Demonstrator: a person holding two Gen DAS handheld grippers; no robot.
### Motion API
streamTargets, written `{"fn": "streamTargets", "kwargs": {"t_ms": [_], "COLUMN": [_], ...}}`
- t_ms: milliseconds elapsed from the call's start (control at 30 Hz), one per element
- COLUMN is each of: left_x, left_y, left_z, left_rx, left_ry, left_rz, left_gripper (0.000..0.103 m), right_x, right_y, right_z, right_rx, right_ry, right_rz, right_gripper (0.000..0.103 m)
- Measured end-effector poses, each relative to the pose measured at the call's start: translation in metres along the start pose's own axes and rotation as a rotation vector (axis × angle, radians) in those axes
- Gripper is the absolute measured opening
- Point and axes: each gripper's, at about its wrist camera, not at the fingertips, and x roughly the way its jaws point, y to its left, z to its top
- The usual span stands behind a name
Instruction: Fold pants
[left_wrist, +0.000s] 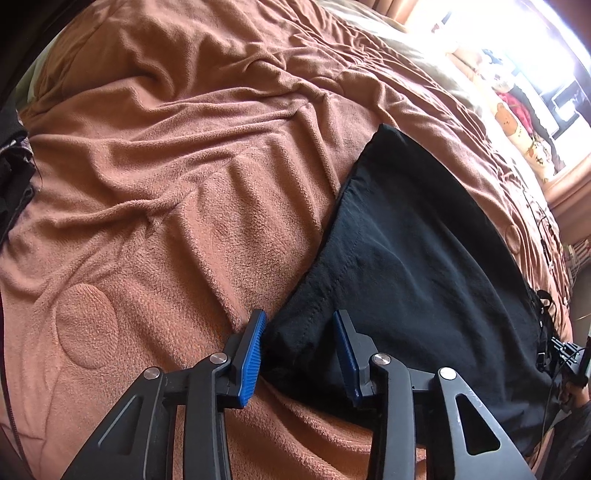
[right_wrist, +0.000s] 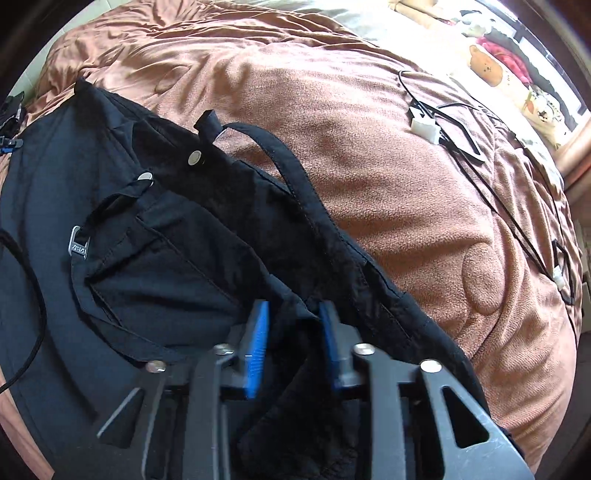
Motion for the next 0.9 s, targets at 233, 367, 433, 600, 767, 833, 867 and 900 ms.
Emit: {"fn": "streamTargets", "kwargs": {"t_ms": [233,367,433,600,767,833,867,900], "left_x": [-0.009,-0.017,-0.020,-0.023,-0.021,-0.020,-0.022,-0.024], "left_y": [-0.003,-0.008,-0.014,-0.022,-0.025,-0.022,-0.021,-0.020], "left_z": [-0.007,-0.011,-0.014,-0.019,-0.018,-0.017,-0.017,-0.018], "left_rx": [0.018,0.054,0.081,0.097,0.097,0.073,0.063,0.057], "left_ry": [0.003,-0.005,-0.007,0.009,0.037,0.045,0.046,0.044], "left_rz": [-0.021,-0.034,-0.023,-0.026,-0.030,-0.042,-0.053,-0.066], "left_gripper": [0.019,0.009,0.008,0.007,0.007,0.008,0.012,0.020], "right_x": [-0.021,-0.037,-0.036,-0.012,0.010,0.008,0.004,-0.001], "right_y": [0.004,0.005,0.005,0.010,0.007,0.009,0.010,0.010], "right_z": [0.002,0.004,0.008,0.010,0.015,0.019,0.019,0.018], "right_rx": [-0.024,-0.003,-0.001,-0.001,0.048,0.085,0.092,0.101], "right_ry": [-0.063,-0.121,-0.129,-0.088,-0.054,-0.065,-0.076,-0.081], "right_rz": [-0.079,-0.134,-0.162,-0.235,-0.327,-0.323,-0.317,-0.323], "right_gripper": [0.001,0.001,0.001,0.001,0.001,0.009,0.011,0.020]}}
